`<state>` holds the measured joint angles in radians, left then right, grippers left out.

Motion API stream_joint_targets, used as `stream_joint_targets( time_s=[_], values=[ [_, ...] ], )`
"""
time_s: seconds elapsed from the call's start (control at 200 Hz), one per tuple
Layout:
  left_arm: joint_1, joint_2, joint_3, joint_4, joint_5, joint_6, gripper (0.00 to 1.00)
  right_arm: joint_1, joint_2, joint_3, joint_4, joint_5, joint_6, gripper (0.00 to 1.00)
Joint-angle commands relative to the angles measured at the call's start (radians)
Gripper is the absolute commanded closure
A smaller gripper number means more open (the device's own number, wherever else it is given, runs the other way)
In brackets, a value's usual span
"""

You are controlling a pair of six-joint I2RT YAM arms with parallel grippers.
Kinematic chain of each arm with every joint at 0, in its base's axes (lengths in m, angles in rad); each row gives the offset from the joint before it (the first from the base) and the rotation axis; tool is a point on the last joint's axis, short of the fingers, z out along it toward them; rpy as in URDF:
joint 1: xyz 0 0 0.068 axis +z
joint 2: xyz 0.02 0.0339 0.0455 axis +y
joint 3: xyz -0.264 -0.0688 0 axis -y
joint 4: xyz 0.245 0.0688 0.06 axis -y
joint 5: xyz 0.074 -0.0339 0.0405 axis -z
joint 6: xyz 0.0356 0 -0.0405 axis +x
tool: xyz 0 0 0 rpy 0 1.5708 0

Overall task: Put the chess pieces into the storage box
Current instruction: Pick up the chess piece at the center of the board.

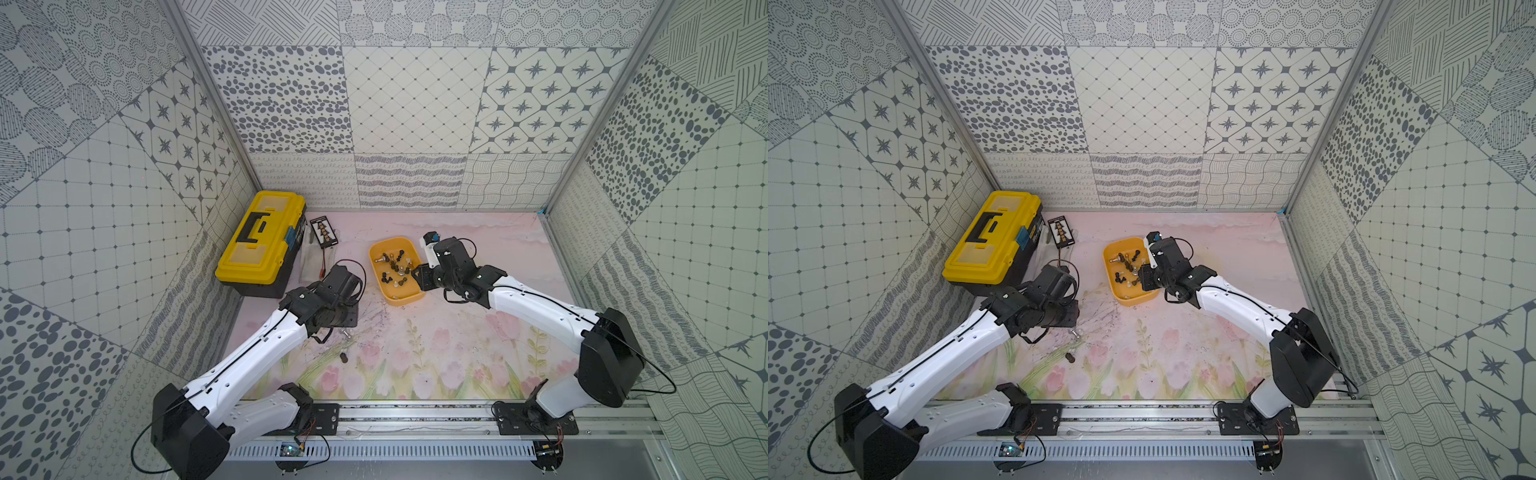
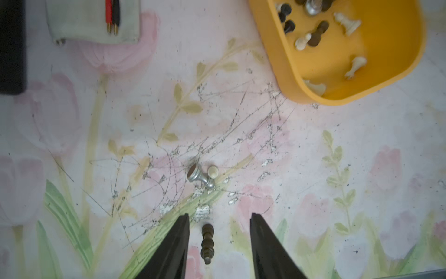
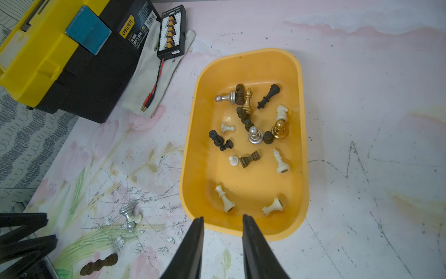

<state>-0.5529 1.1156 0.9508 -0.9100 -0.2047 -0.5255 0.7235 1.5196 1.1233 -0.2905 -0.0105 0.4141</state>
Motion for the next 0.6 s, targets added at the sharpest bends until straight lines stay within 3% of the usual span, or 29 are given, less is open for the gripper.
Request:
stream_joint_targets(
  time_s=[0.0,0.395,0.595],
  values=[
    [-0.048,-0.014,-0.079,-0.161,-0.003,-0.248,0.53,0.004,-0.036,-0.035,0.065,0.029,0.038,0.67],
    [-0.105,-0.019,-0.251,-0.104,-0.014,-0.482,0.55,0.003,-0.057,-0.081,0.083,0.032,0.045,0.66],
    [-0.107,-0.053,-0.313,-0.049,0.035,-0.491,0.56,0.003,-0.055,-0.09,0.094,0.025,0.048,0.66]
  ],
)
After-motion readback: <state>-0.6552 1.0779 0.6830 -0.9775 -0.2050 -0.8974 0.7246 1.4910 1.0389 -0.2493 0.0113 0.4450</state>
